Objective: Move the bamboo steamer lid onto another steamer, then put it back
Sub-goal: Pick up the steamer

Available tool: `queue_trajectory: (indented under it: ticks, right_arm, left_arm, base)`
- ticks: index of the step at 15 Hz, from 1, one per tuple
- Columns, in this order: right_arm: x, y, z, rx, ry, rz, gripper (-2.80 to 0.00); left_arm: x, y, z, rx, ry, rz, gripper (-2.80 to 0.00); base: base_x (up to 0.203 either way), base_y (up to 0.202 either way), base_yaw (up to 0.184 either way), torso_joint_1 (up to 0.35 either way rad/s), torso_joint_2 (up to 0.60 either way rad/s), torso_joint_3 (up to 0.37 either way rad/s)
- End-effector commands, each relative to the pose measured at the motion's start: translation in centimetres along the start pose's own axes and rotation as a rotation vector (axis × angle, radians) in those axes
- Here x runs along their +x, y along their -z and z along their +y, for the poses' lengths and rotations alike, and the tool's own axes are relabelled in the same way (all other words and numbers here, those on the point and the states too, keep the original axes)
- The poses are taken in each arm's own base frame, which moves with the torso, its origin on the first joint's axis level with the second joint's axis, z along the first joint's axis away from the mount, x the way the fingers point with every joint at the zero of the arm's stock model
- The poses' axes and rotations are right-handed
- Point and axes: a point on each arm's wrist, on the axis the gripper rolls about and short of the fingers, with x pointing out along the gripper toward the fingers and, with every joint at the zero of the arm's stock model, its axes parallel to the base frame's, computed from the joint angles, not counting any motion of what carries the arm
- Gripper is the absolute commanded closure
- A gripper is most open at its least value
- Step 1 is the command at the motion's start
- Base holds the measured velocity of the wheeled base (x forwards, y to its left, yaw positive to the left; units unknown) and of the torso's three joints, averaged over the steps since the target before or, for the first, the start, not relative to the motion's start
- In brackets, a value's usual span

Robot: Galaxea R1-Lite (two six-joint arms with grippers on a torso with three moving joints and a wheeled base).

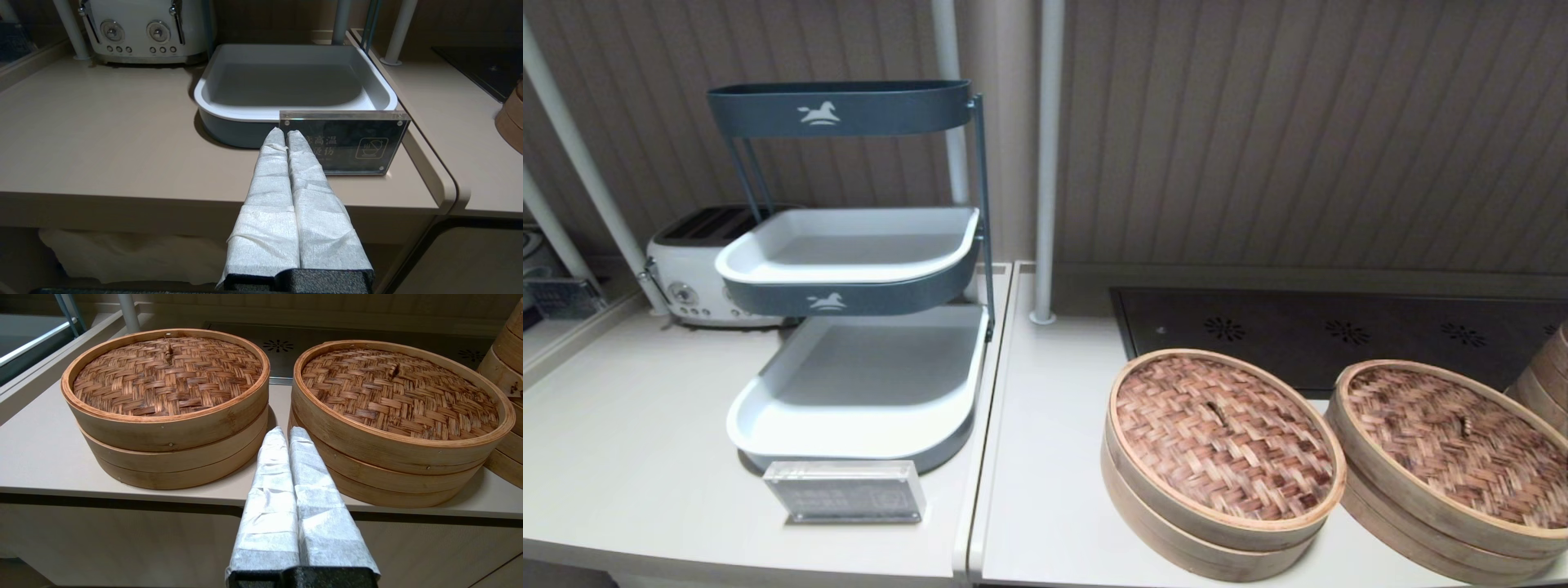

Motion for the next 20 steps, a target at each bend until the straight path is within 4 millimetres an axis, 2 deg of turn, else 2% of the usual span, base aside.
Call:
queue_trajectory:
  ticks: [1, 15, 20]
  right_arm:
    - [0.18, 0.72, 0.01, -0.001, -0.001, 0.027, 0.00]
    - [0.13, 0.60, 0.02, -0.015, -0.004, 0.015, 0.00]
    - [0.45, 0.50, 0.02, -0.018, -0.003, 0.068, 0.00]
  left_arm:
    - [0.15, 0.78, 0.00, 0.000, 0.000, 0.025, 0.00]
    - [0.16, 0.78, 0.00, 0.000, 0.000, 0.025, 0.00]
    - [0.15, 0.78, -0.01, 0.000, 0.000, 0.024, 0.00]
  base:
    - [0.000, 0.000, 0.000, 0.000, 0.00, 0.000]
    - [0.000, 0.000, 0.000, 0.000, 0.00, 0.000]
    - [0.000, 0.000, 0.000, 0.000, 0.00, 0.000]
